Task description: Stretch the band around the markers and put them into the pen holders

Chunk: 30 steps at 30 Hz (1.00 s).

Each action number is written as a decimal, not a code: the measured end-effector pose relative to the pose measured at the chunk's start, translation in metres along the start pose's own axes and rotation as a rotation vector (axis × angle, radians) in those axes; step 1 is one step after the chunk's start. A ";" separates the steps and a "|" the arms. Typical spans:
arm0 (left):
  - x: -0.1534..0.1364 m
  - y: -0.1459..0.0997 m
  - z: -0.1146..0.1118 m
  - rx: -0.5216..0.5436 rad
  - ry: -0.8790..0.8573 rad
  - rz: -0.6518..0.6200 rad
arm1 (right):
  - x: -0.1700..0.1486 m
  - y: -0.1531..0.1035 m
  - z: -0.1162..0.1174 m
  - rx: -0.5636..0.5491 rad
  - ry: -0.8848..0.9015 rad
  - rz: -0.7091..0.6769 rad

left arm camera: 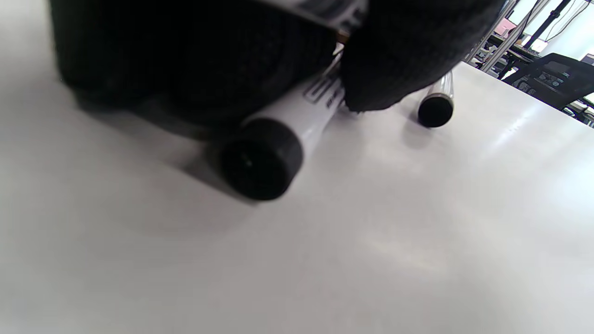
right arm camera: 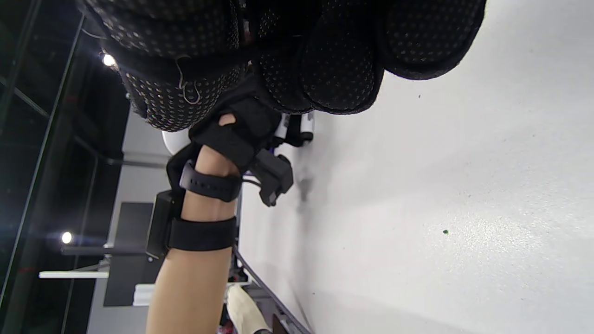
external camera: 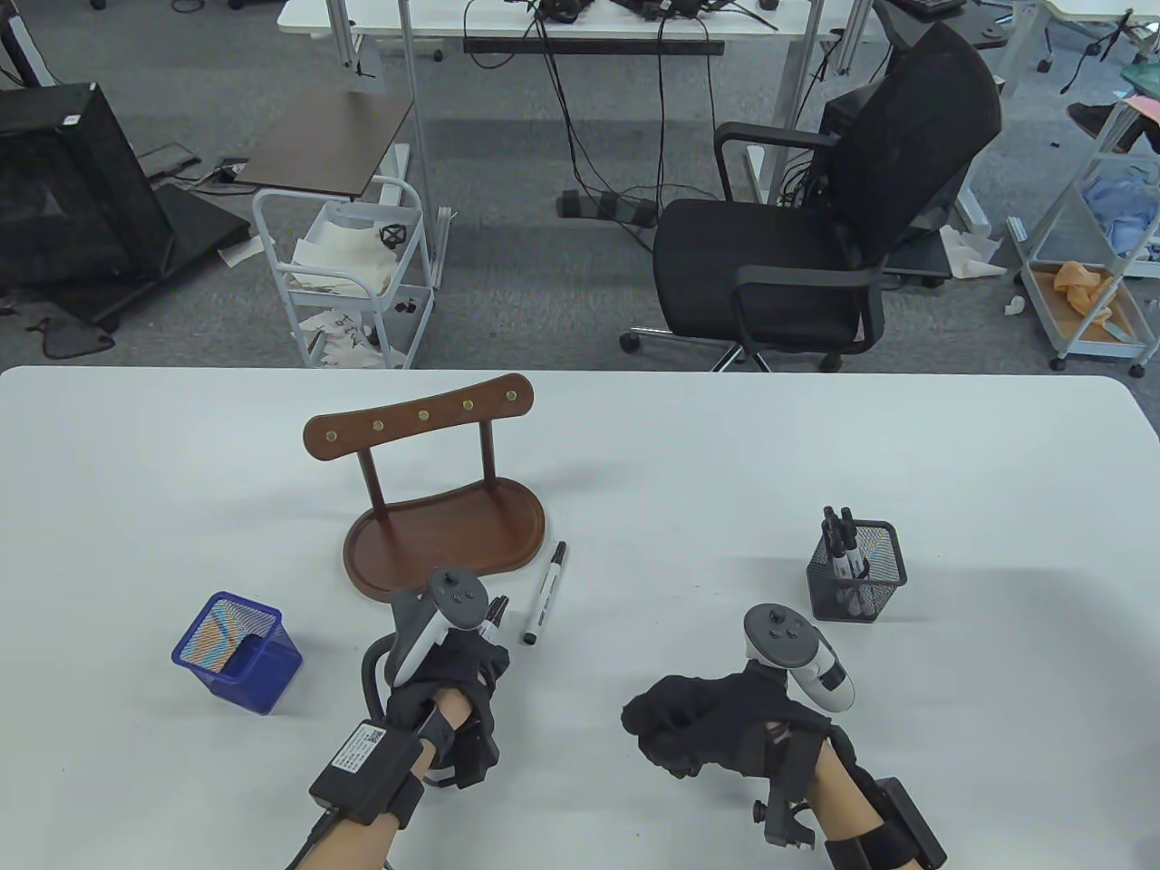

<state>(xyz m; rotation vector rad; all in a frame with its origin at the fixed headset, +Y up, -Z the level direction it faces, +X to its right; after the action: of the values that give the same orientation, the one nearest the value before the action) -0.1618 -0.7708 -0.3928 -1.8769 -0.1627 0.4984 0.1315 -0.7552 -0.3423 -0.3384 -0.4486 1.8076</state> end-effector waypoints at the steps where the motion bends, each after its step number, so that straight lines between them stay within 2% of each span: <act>1: 0.000 0.000 0.000 0.000 0.002 -0.001 | 0.000 0.000 0.000 0.000 0.000 0.001; 5: 0.001 0.000 0.001 -0.049 0.003 -0.037 | 0.000 0.000 0.000 -0.001 0.001 -0.002; 19: -0.005 0.000 0.021 -0.099 -0.131 -0.072 | 0.000 -0.001 -0.001 -0.003 0.006 -0.001; 30: 0.025 0.007 0.042 -0.125 -0.233 -0.145 | 0.001 -0.002 -0.002 -0.005 0.006 -0.006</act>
<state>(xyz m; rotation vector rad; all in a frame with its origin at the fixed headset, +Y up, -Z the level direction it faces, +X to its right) -0.1571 -0.7281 -0.4173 -1.9077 -0.4906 0.6178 0.1339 -0.7535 -0.3432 -0.3457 -0.4494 1.7993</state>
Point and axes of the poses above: the tracker on the back of each hand, its own x axis roughly to the thumb side, its own y axis roughly from the wrist to the fingertips, z = x × y, the point moved 3 cm from there along y, roughly from the wrist to the fingertips, and after that the axes turned 5 degrees about x, right-handed, at the moved point
